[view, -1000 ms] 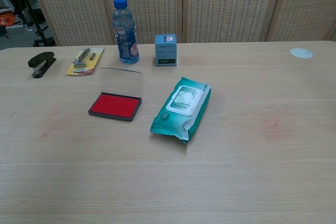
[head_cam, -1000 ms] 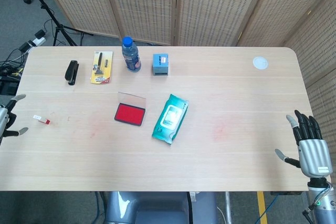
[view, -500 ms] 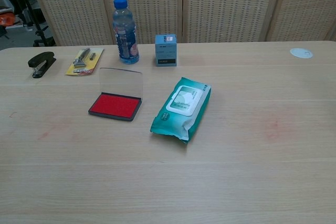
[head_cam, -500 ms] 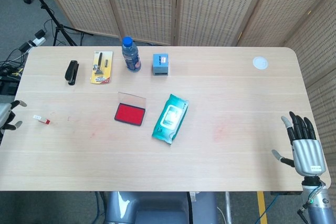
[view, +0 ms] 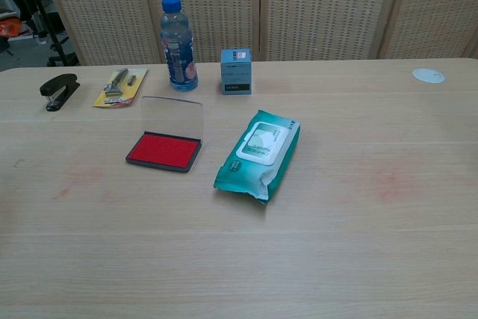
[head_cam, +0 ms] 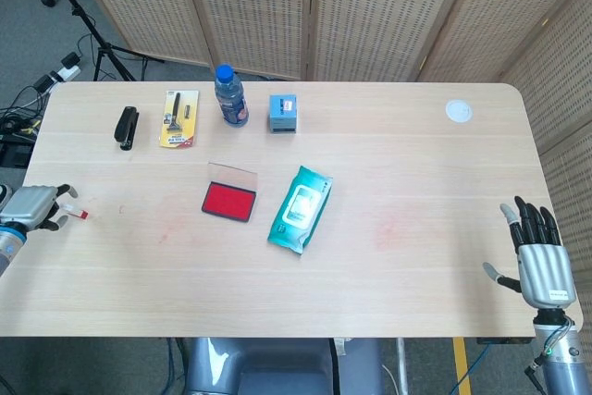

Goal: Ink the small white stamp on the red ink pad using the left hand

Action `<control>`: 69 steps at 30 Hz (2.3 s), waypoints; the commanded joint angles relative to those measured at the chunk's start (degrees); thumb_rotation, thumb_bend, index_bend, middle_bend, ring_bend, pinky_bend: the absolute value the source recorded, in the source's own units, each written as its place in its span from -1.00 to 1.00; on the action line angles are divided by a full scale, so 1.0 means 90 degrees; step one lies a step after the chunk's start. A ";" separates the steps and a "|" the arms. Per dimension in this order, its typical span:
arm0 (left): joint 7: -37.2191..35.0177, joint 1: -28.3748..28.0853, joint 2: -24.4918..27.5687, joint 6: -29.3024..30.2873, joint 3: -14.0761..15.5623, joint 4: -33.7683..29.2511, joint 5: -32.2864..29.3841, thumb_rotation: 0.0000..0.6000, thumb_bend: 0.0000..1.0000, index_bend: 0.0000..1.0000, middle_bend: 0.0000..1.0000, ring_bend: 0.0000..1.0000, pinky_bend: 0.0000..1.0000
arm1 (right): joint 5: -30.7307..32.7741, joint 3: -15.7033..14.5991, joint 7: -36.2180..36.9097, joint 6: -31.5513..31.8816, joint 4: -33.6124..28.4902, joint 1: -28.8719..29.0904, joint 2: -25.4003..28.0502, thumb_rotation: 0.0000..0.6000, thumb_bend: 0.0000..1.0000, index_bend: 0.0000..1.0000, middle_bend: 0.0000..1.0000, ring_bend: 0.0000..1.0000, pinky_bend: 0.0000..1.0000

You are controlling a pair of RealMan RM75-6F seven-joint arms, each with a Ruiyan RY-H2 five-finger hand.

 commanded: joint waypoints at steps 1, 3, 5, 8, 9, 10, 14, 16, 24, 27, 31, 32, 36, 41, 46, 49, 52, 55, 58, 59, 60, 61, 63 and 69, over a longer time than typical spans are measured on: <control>-0.0123 -0.0017 -0.0089 -0.0031 0.0053 0.0156 0.0016 1.00 -0.23 -0.27 1.00 1.00 1.00 | 0.0020 0.0003 -0.0018 -0.0016 0.0021 0.0003 -0.0015 1.00 -0.94 -1.00 -1.00 -1.00 -1.00; -0.0163 -0.0007 -0.0107 -0.0012 0.0066 0.0207 0.0016 1.00 -0.23 -0.26 1.00 1.00 1.00 | 0.0033 0.0008 -0.0022 -0.0021 0.0036 0.0003 -0.0023 1.00 -0.94 -1.00 -1.00 -1.00 -1.00; -0.0193 0.0005 -0.0125 0.0022 0.0077 0.0255 0.0013 1.00 -0.23 -0.23 1.00 1.00 1.00 | 0.0043 0.0014 -0.0023 -0.0023 0.0044 0.0005 -0.0030 1.00 -0.94 -1.00 -1.00 -1.00 -1.00; -0.0230 0.0019 -0.0149 0.0079 0.0077 0.0284 0.0001 1.00 -0.24 -0.22 1.00 1.00 1.00 | 0.0052 0.0020 -0.0025 -0.0014 0.0047 0.0000 -0.0034 1.00 -0.94 -1.00 -1.00 -1.00 -1.00; -0.0215 0.0022 -0.0156 0.0086 0.0079 0.0297 0.0001 1.00 -0.24 -0.22 1.00 1.00 1.00 | 0.0054 0.0021 -0.0026 -0.0012 0.0047 -0.0001 -0.0035 1.00 -0.94 -1.00 -1.00 -1.00 -1.00; -0.0165 0.0030 -0.0180 0.0100 0.0080 0.0335 -0.0004 1.00 -0.25 -0.22 1.00 1.00 1.00 | 0.0060 0.0020 -0.0033 -0.0010 0.0050 -0.0005 -0.0037 1.00 -0.94 -1.00 -1.00 -1.00 -1.00; 0.0015 0.0059 -0.0245 0.0147 0.0023 0.0441 -0.0077 1.00 -0.26 -0.20 1.00 1.00 1.00 | 0.0079 0.0018 -0.0061 -0.0024 0.0046 -0.0009 -0.0048 1.00 -0.94 -1.00 -1.00 -1.00 -1.00; 0.0108 0.0077 -0.0279 0.0160 -0.0028 0.0484 -0.0136 1.00 -0.26 -0.19 1.00 1.00 1.00 | 0.0085 0.0018 -0.0071 -0.0034 0.0036 -0.0006 -0.0048 1.00 -0.94 -1.00 -1.00 -1.00 -1.00; 0.0285 0.0087 -0.0347 0.0092 -0.0111 0.0527 -0.0256 1.00 -0.26 -0.11 1.00 1.00 1.00 | 0.0126 0.0026 -0.0101 -0.0078 0.0026 0.0003 -0.0056 1.00 -0.92 -1.00 -1.00 -1.00 -1.00; 0.0278 0.0081 -0.0338 0.0039 -0.0088 0.0496 -0.0251 1.00 -0.26 -0.11 1.00 1.00 1.00 | 0.0132 0.0027 -0.0094 -0.0086 0.0022 0.0005 -0.0052 1.00 -0.92 -1.00 -1.00 -1.00 -1.00; 0.0292 0.0068 -0.0343 -0.0005 -0.0062 0.0479 -0.0242 1.00 -0.26 -0.10 1.00 1.00 1.00 | 0.0134 0.0025 -0.0082 -0.0089 0.0020 0.0004 -0.0048 1.00 -0.92 -1.00 -1.00 -1.00 -1.00; 0.0293 0.0066 -0.0346 -0.0008 -0.0059 0.0473 -0.0242 1.00 -0.26 -0.10 1.00 1.00 1.00 | 0.0135 0.0023 -0.0073 -0.0092 0.0022 0.0003 -0.0047 1.00 -0.92 -1.00 -1.00 -1.00 -1.00; 0.0320 0.0059 -0.0373 0.0014 -0.0060 0.0475 -0.0251 1.00 -0.22 -0.03 1.00 1.00 1.00 | 0.0136 0.0021 -0.0056 -0.0101 0.0026 0.0005 -0.0047 1.00 -0.92 -1.00 -1.00 -1.00 -1.00; 0.0472 0.0038 -0.0431 -0.0081 -0.0117 0.0501 -0.0327 1.00 -0.21 0.04 1.00 1.00 1.00 | 0.0142 0.0019 -0.0016 -0.0129 0.0038 0.0015 -0.0047 1.00 -0.92 -1.00 -1.00 -1.00 -1.00; 0.0590 0.0046 -0.0455 0.0003 -0.0177 0.0502 -0.0389 1.00 -0.16 0.14 1.00 1.00 1.00 | 0.0127 0.0015 0.0023 -0.0124 0.0055 0.0018 -0.0050 1.00 -0.92 -1.00 -1.00 -1.00 -1.00; 0.0561 0.0051 -0.0435 0.0052 -0.0213 0.0457 -0.0427 1.00 -0.10 0.15 1.00 1.00 1.00 | 0.0125 0.0017 0.0054 -0.0111 0.0054 0.0011 -0.0042 1.00 -0.92 -1.00 -1.00 -1.00 -1.00; 0.0496 0.0056 -0.0368 0.0228 -0.0218 0.0377 -0.0419 1.00 -0.07 0.16 1.00 1.00 1.00 | 0.0127 0.0021 0.0086 -0.0101 0.0043 0.0005 -0.0025 1.00 -0.92 -1.00 -1.00 -1.00 -1.00; 0.0384 0.0062 -0.0222 0.0679 -0.0232 0.0180 -0.0388 1.00 -0.07 0.16 1.00 1.00 1.00 | 0.0111 0.0020 0.0131 -0.0080 0.0023 -0.0003 -0.0002 1.00 -0.92 -1.00 -1.00 -1.00 -1.00; 0.0326 0.0062 -0.0023 0.1404 -0.0294 -0.0145 -0.0355 1.00 -0.08 0.17 1.00 1.00 1.00 | 0.0093 0.0016 0.0176 -0.0062 0.0002 -0.0011 0.0023 1.00 -0.92 -1.00 -1.00 -1.00 -1.00; 0.0317 0.0050 0.0050 0.1683 -0.0321 -0.0291 -0.0336 1.00 -0.08 0.18 1.00 1.00 1.00 | 0.0090 0.0017 0.0192 -0.0059 -0.0003 -0.0012 0.0031 1.00 -0.92 -1.00 -1.00 -1.00 -1.00; 0.0343 0.0039 0.0130 0.1958 -0.0342 -0.0451 -0.0308 1.00 -0.09 0.18 1.00 1.00 1.00 | 0.0088 0.0018 0.0210 -0.0059 -0.0005 -0.0013 0.0041 1.00 -0.92 -1.00 -1.00 -1.00 -1.00; 0.0404 0.0024 0.0202 0.2206 -0.0370 -0.0623 -0.0288 1.00 -0.10 0.18 1.00 1.00 1.00 | 0.0090 0.0019 0.0231 -0.0063 -0.0009 -0.0012 0.0051 1.00 -0.92 -1.00 -1.00 -1.00 -1.00; 0.0592 -0.0042 0.0375 0.2710 -0.0452 -0.1135 -0.0242 1.00 -0.10 0.18 1.00 1.00 1.00 | 0.0093 0.0021 0.0282 -0.0077 -0.0019 -0.0008 0.0074 1.00 -0.92 -1.00 -1.00 -1.00 -1.00; 0.1650 -0.0443 0.0821 0.2945 -0.0698 -0.3414 -0.0200 1.00 -0.10 0.19 1.00 1.00 1.00 | 0.0070 0.0027 0.0519 -0.0072 -0.0067 -0.0013 0.0168 1.00 -0.92 -1.00 -1.00 -1.00 -1.00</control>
